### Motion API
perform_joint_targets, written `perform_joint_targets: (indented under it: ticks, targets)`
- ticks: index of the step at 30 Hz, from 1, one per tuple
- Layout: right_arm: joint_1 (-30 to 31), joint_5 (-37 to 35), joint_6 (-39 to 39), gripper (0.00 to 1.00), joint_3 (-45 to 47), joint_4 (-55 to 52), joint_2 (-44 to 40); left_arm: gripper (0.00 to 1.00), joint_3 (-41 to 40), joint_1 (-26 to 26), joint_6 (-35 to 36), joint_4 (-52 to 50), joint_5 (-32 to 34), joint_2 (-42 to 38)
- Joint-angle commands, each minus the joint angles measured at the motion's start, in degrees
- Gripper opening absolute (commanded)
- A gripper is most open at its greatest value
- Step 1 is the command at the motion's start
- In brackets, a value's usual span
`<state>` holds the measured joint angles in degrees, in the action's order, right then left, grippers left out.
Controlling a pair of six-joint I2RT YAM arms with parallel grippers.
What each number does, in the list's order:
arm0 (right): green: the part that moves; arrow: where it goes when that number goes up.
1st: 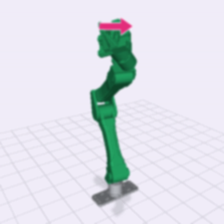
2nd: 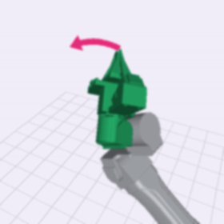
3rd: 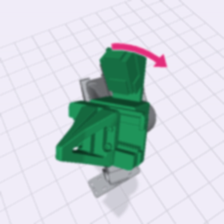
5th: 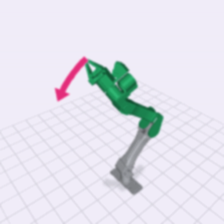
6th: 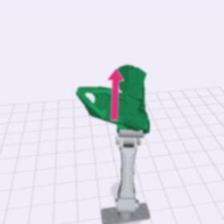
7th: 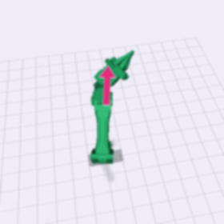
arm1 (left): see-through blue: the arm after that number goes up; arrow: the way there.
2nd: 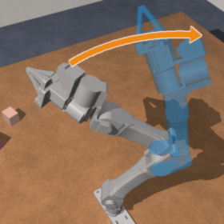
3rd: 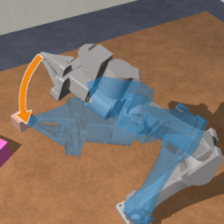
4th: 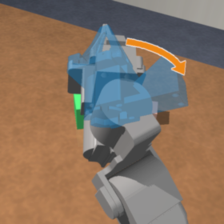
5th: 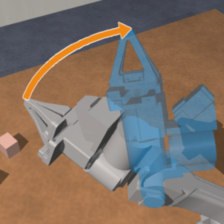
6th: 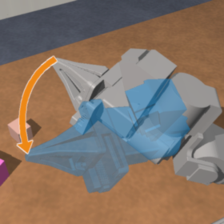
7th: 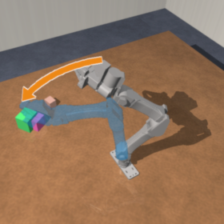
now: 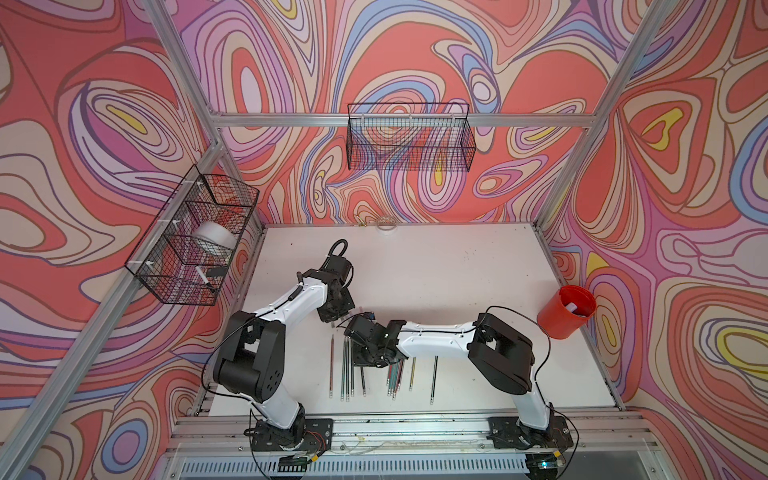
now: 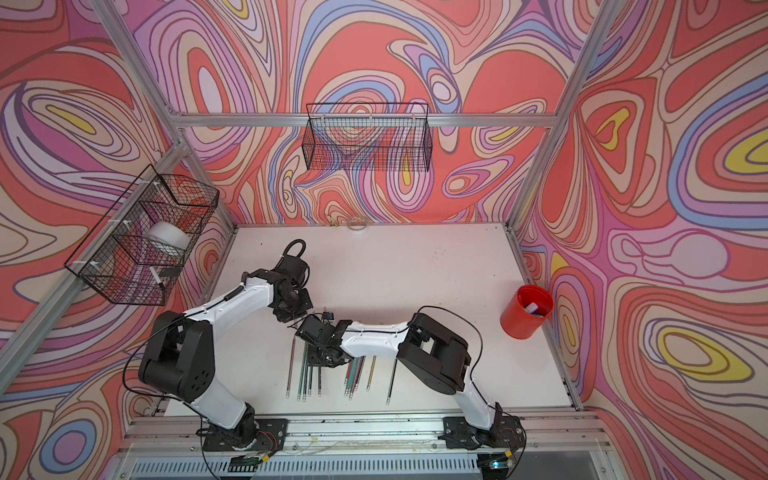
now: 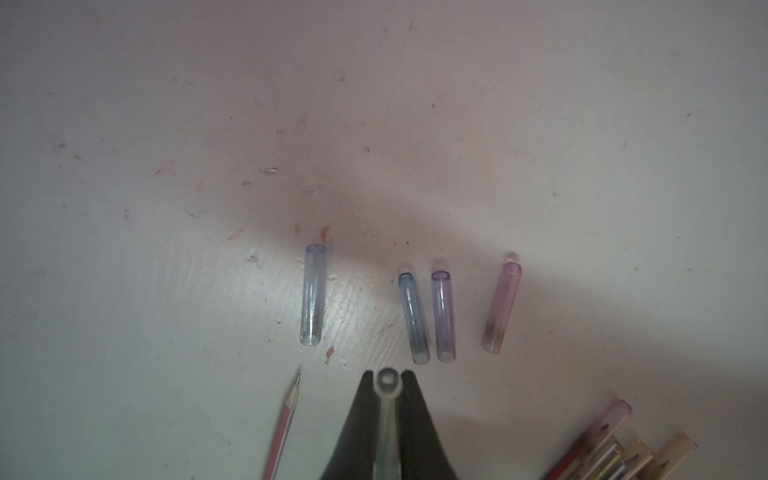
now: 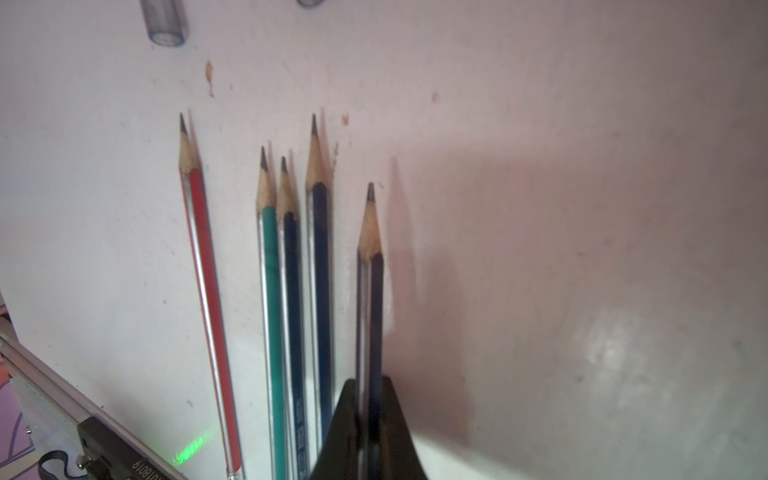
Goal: Remove the protective cover of the pencils
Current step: Place the protective sleeve at the center of the board.
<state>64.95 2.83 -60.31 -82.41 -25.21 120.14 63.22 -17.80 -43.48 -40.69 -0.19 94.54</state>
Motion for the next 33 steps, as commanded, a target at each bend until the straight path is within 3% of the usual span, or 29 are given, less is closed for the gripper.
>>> perform_joint_targets:
  ticks: [1,22,33]
  targets:
    - [0.1,-0.3,0.0,0.06,1.5,-4.6,4.8,0.0,0.0,0.1,0.5,-0.8,0.7,1.5]
    - [0.1,-0.7,-0.9,0.17,2.7,-4.8,4.2,0.05,2.5,0.0,0.5,-2.1,0.4,8.2]
    - [0.1,-1.3,-1.2,0.21,2.6,-5.5,4.1,0.16,3.2,-0.2,0.2,-2.0,0.7,10.5]
